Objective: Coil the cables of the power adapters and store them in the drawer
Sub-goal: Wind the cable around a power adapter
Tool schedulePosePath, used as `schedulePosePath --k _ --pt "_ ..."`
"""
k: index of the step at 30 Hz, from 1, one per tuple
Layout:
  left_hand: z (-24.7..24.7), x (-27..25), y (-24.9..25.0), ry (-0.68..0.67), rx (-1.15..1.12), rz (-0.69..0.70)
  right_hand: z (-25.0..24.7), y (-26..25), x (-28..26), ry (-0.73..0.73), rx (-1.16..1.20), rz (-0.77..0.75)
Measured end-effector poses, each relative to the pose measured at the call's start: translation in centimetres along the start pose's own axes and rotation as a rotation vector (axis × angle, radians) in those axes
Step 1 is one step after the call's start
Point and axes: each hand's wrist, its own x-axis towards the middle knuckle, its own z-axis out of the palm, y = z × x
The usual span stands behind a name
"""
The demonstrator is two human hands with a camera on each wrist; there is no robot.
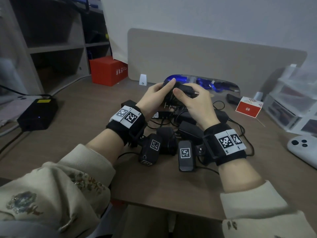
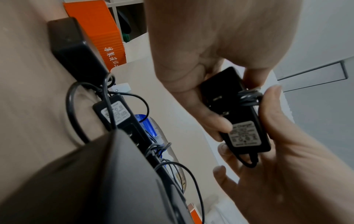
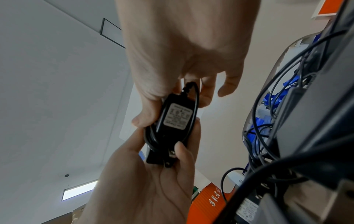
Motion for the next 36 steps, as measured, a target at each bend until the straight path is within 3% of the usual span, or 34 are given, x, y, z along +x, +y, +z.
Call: schedulePosePath --k 3,12,22,36 --pt "0.0 0.1 -0.2 0.009 0.003 -0.007 0.0 -0.1 -0.1 0.019 -0.019 0.028" --pt "0.6 0.2 -0.8 0.057 -0.088 0.009 -0.4 0.2 0.1 0.280 -0.136 0.135" --pt "0.8 0.0 -1.3 0.051 -0.056 0.004 0.2 -0.4 -0.2 0.252 -0.037 0.013" --pt "0.4 0.4 -1.6 0.063 0.028 0.074 0.3 -0.3 -0.1 0.264 0.104 0.016"
